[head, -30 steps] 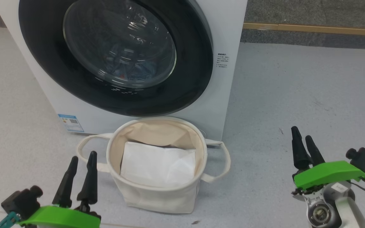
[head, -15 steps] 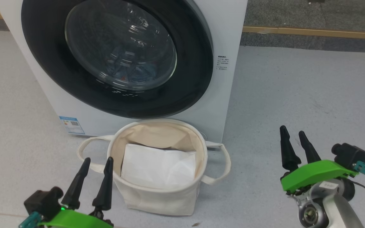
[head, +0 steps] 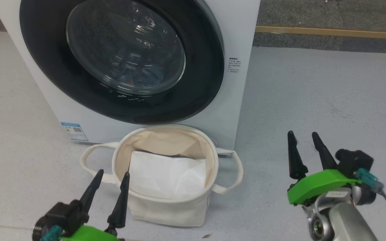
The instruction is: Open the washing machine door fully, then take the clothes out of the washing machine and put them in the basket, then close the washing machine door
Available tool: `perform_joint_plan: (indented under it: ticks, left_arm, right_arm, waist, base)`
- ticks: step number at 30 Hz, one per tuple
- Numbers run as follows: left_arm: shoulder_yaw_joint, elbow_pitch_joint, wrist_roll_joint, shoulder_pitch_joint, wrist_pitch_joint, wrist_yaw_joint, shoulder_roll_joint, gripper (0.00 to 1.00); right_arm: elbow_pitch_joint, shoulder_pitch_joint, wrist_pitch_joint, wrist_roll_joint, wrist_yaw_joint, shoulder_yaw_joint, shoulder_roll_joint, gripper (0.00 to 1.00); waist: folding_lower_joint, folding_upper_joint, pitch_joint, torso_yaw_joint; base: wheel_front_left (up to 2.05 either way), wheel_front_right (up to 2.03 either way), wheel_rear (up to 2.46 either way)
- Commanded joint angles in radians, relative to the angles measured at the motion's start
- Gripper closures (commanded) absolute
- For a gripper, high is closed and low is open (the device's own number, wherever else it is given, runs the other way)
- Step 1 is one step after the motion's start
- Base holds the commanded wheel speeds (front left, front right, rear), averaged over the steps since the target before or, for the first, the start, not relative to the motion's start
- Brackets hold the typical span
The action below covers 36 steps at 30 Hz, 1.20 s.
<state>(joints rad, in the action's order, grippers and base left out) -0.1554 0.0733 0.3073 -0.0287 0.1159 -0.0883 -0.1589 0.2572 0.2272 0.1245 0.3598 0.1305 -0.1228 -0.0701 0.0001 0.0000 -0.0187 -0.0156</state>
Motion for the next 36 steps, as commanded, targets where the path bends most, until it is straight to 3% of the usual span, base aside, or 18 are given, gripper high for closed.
perform_joint_plan:
  ticks: [1,6,11,25,28,30,36]
  left_arm:
    - [0.018,-0.032,-0.038,-0.047,0.005,0.006,-0.020,0.00]
    - [0.024,-0.039,-0.100,-0.047,0.017,0.039,-0.018,0.00]
    - [0.000,-0.037,-0.148,-0.036,0.034,0.030,-0.011,0.00]
    - [0.009,-0.055,-0.248,-0.026,0.058,0.063,0.007,0.00]
    - [0.016,-0.053,-0.256,-0.024,0.055,0.072,0.014,0.00]
    - [0.045,-0.047,-0.247,-0.022,0.044,0.101,0.032,0.00]
    - [0.086,-0.028,-0.179,-0.020,0.003,0.135,0.066,0.00]
  right_arm:
    - [-0.027,0.057,0.015,-0.044,0.000,-0.026,0.008,0.00]
    - [0.003,0.063,0.031,-0.159,0.000,-0.043,0.012,0.00]
    - [0.018,0.073,0.061,-0.246,0.000,-0.058,0.018,0.00]
    - [0.028,0.089,0.110,-0.270,0.000,-0.070,0.020,0.00]
    - [0.031,0.092,0.114,-0.267,0.000,-0.073,0.020,0.00]
    - [0.034,0.096,0.116,-0.263,0.000,-0.075,0.020,0.00]
    - [0.052,0.097,0.072,-0.057,0.000,-0.079,0.020,0.00]
  waist:
    - [0.0000,0.0000,0.001,0.000]
    - [0.0000,0.0000,0.002,-0.004]
    - [0.0000,0.0000,0.004,-0.006]
    - [-0.0001,0.0000,0.008,-0.008]
    - [-0.0001,0.0000,0.008,-0.008]
    - [-0.0001,0.0000,0.007,-0.007]
    - [-0.0001,0.0000,0.008,-0.008]
  base:
    - [0.00,0.00,0.00]
    - [0.00,0.00,0.00]
    - [0.00,0.00,0.00]
    - [0.00,0.00,0.00]
    - [0.00,0.00,0.00]
    - [0.00,0.00,0.00]
    - [0.00,0.00,0.00]
